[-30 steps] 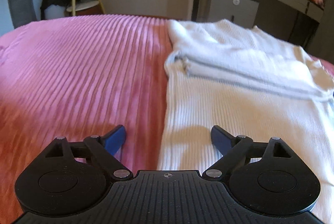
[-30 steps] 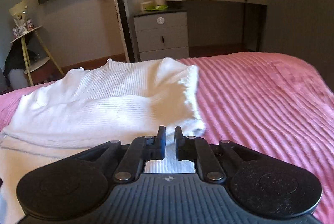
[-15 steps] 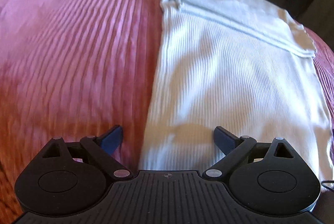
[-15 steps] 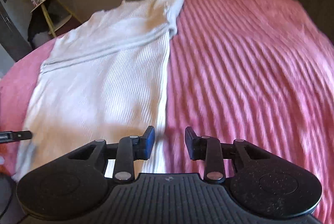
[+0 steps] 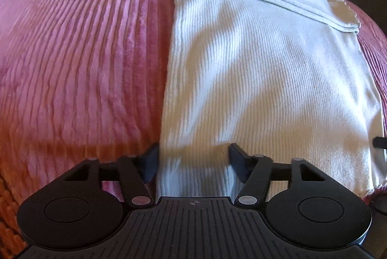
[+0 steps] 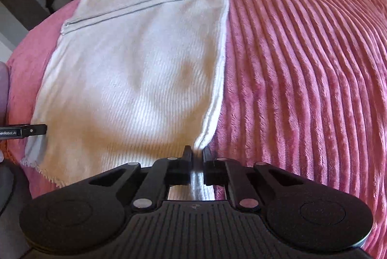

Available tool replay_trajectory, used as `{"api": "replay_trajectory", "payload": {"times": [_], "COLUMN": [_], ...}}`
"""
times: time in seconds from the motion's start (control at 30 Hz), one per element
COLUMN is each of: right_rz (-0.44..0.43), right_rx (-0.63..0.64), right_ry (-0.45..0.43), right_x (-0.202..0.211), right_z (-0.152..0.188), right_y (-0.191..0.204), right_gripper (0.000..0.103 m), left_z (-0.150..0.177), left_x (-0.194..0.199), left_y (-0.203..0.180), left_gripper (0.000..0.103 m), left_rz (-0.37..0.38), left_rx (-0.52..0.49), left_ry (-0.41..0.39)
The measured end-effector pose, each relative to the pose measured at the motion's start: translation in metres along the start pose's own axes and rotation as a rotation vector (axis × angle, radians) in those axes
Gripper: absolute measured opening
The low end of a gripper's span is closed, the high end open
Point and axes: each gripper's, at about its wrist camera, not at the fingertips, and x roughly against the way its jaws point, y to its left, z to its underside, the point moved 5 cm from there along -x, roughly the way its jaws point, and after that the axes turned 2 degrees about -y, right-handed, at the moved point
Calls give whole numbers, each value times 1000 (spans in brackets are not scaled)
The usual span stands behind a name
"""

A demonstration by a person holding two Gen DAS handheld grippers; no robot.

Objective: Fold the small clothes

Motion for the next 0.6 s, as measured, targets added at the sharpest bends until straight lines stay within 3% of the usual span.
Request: {"api": "replay_trajectory", "payload": {"times": [0.07,0.13,0.23,0.3,0.4,0.5,0.6], "right_rz": [-35,-104,-172,-230,-276,-307,-286], "right_rx": [-36,-91,-153,-206,-274,-343,-400], "right_ry": [-18,-50,-104,-158,-233,-313,-391], "right_x": [5,10,16,20,22,18,11], "right_z": [0,-3,-12,-22,-42,-59,-80], "right_y": [-4,-5,-5,-5,-5,-8,-11], "right_gripper": [7,7,7,7,7,7,7], "left_z": [-2,-4,-14,-28,-53,-78,-104], "left_x": [1,5,14,26,40,47,47], "left_y": [1,4,6,6,7,7,6], "left_gripper": [30,20,19,19,19,19,20], "left_rz": [58,115,192,273,337,353,324], "left_rx": [18,35,73,115,162,191,233], "left_ry": [17,29,11,-45,-141,-221,-302]}}
